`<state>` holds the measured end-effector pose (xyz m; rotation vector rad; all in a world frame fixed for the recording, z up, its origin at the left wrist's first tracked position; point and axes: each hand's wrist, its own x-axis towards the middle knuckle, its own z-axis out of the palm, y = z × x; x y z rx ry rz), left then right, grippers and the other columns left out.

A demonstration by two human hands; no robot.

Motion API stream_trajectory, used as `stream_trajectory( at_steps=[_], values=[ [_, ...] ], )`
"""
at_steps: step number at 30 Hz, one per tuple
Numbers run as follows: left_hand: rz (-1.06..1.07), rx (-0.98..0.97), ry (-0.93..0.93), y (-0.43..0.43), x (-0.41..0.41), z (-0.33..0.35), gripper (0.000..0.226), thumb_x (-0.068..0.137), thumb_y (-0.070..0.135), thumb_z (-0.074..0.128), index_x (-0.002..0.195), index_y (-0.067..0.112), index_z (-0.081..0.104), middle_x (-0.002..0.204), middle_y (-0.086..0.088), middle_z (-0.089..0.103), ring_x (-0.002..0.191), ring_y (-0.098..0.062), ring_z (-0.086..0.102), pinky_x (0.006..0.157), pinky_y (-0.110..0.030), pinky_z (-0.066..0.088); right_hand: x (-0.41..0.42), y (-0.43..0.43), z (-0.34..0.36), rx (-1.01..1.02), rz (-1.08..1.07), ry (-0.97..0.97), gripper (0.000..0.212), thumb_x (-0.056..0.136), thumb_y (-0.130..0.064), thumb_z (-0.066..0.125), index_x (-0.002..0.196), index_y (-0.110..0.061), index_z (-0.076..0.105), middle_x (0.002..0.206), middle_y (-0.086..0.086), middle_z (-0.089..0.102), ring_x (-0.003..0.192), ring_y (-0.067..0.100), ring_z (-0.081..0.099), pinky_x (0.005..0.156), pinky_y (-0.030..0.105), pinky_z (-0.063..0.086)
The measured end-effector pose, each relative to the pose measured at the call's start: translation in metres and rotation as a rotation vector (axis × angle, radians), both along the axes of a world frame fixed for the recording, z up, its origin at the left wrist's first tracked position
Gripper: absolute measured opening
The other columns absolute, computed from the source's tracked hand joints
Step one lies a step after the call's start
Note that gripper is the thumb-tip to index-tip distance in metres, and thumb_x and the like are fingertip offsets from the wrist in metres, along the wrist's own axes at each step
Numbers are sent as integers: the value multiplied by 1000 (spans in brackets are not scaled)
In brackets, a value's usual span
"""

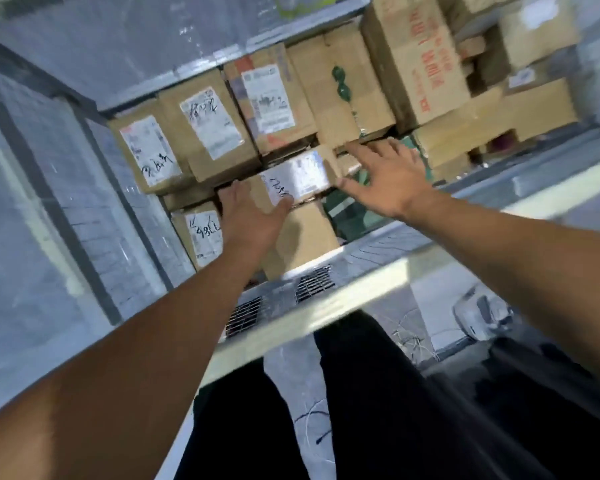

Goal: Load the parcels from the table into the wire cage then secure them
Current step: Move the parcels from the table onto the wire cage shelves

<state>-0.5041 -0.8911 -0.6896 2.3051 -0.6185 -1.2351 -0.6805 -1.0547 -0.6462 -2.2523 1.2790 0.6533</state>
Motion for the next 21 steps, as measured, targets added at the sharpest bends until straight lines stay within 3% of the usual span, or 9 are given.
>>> stream_trajectory(
  at_steps=[3,6,9,11,17,21],
  values=[
    [-109,-90,-21,12,-7,74,86,94,63,61,160,16,32,169,-6,26,155,-25,25,124,-42,26,-20,44,78,-78,-257,-106,72,98,-66,46,161,-34,28,162,15,36,150,37,26,122,54,21],
    [-250,-237,-106,30,-27,154,77,95,57,63,155,12,43,162,-12,39,150,-31,32,121,-48,31,-56,107,150,-128,-497,-174,74,100,-64,46,163,-32,26,163,14,33,151,34,26,123,51,20],
    [-503,-323,-146,51,-64,214,77,97,61,57,158,18,38,168,-8,29,156,-30,19,127,-48,18,-105,182,204,-219,-698,-231,71,100,-62,49,161,-31,31,158,13,39,149,30,28,122,48,21],
    [-656,-367,-143,64,-92,244,78,98,64,52,161,23,31,171,-3,22,159,-28,10,128,-47,11,-140,232,227,-274,-855,-221,71,99,-62,50,160,-29,34,157,12,41,148,30,29,123,47,21],
    [-1084,-548,-45,92,-200,313,75,98,58,58,160,23,34,171,-3,22,159,-27,11,128,-47,14,-245,356,269,-406,-1257,-170,70,99,-53,56,157,-19,40,157,13,44,149,31,33,120,53,28],
    [-1431,-611,-20,103,-296,343,73,97,59,58,158,24,37,170,-4,25,158,-31,12,127,-49,13,-313,430,291,-528,-1579,-236,68,100,-53,55,159,-25,37,164,14,34,154,30,24,124,52,21]
  ],
)
